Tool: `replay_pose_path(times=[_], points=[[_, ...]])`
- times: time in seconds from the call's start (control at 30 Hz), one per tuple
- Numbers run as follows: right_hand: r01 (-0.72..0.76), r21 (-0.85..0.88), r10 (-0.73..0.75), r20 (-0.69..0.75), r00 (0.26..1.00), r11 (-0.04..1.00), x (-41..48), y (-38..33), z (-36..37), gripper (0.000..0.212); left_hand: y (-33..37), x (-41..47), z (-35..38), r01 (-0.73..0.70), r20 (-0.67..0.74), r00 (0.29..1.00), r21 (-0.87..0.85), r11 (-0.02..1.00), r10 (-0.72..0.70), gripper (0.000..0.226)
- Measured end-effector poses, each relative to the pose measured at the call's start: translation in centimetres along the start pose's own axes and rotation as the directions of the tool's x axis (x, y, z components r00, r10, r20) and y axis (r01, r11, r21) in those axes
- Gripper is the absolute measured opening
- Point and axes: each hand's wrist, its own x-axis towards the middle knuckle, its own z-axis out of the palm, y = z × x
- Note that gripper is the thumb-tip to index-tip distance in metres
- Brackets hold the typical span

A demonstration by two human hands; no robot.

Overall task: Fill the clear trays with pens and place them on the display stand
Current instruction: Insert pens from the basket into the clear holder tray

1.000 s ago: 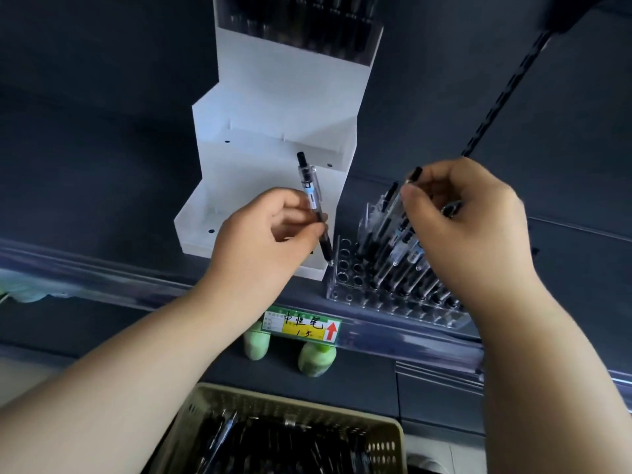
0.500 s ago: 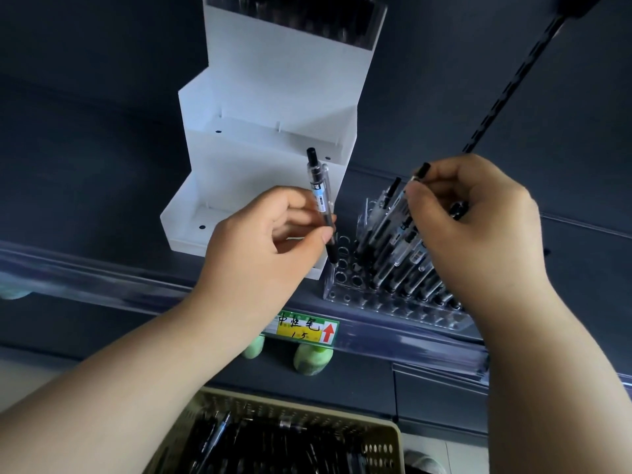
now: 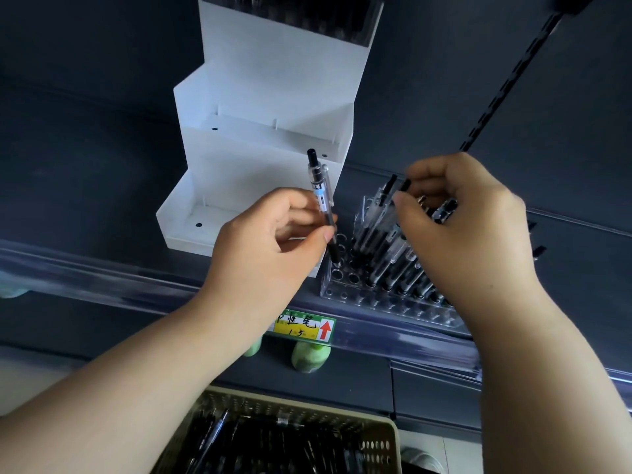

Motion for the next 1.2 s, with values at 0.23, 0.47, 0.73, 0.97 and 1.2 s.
replay_pose_path(times=[0.23, 0.47, 0.73, 0.97, 1.2], points=[[0.129, -0.153, -0.133, -0.016, 0.991, 0.980, 0.0, 0.2, 0.1, 0.014, -0.2, 0.2, 0.2, 0.001, 0.001, 1.000, -0.029, 1.000, -0.001, 0.024], [0.193, -0.195, -0.192, 0.022, 0.981, 0.962, -0.1, 0.0, -0.1, 0.015, 0.0, 0.1, 0.7, -0.027, 0.050, 0.998, -0.054, 0.998, 0.030, 0.025], [0.172, -0.172, -0.174, 0.004, 0.985, 0.970, -0.4, 0.3, -0.6, 0.018, -0.5, 0.2, 2.1, -0.054, 0.112, 0.992, 0.012, 0.998, 0.052, 0.032], [0.179, -0.171, -0.188, -0.039, 0.981, 0.969, -0.8, 0.7, -1.2, 0.016, -1.1, 0.5, 3.2, -0.145, 0.143, 0.983, 0.222, 0.964, 0.115, 0.021], [0.199, -0.181, -0.209, -0.042, 0.977, 0.963, -1.0, 0.9, -1.5, 0.016, -2.4, 0.5, 3.9, -0.178, 0.197, 0.975, 0.390, 0.904, 0.107, 0.013]])
